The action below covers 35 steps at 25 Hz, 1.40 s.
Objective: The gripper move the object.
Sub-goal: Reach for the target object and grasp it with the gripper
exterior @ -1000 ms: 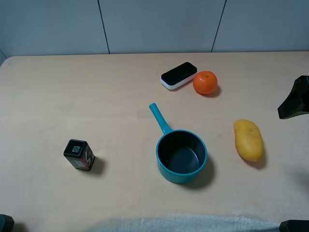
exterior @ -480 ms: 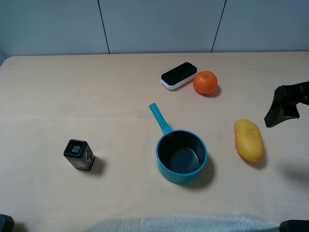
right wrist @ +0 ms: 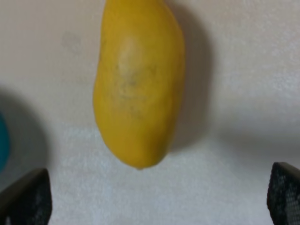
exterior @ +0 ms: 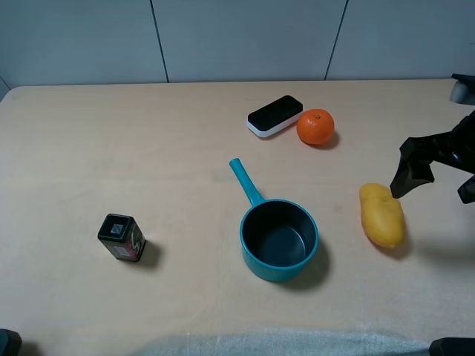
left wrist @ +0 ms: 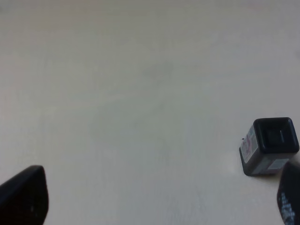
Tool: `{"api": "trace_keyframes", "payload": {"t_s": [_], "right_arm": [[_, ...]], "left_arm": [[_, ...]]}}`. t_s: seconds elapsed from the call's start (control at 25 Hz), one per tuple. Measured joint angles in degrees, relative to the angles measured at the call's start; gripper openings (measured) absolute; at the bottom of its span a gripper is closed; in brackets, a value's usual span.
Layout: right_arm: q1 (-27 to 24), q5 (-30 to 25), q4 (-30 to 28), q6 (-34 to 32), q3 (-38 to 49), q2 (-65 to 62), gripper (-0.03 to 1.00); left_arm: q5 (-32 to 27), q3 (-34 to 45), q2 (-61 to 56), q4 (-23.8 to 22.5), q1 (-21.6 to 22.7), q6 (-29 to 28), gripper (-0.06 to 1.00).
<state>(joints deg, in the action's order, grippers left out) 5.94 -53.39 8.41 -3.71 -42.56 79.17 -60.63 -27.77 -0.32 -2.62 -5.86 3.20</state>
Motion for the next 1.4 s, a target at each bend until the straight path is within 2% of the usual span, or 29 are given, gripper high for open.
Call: {"api": "trace_keyframes", "payload": {"t_s": [0.36,0.8,1.4], "right_arm": [[6.6,6.2,-0.2,-0.2,-0.2,9.5,0.69],[6.7,10.7,-3.1,-0.3,-0.2,15.1,0.69],[6.7,14.8,-3.6,-0.4,-0.3,22.5,0.69]], "left_arm": [[0.0,0.0,0.0,0.0,0.0,0.0,0.99],[0.0,0.0,0.0,0.0,0.0,0.0,0.99],[0.0,0.0,0.0,0.0,0.0,0.0,0.99]]}}
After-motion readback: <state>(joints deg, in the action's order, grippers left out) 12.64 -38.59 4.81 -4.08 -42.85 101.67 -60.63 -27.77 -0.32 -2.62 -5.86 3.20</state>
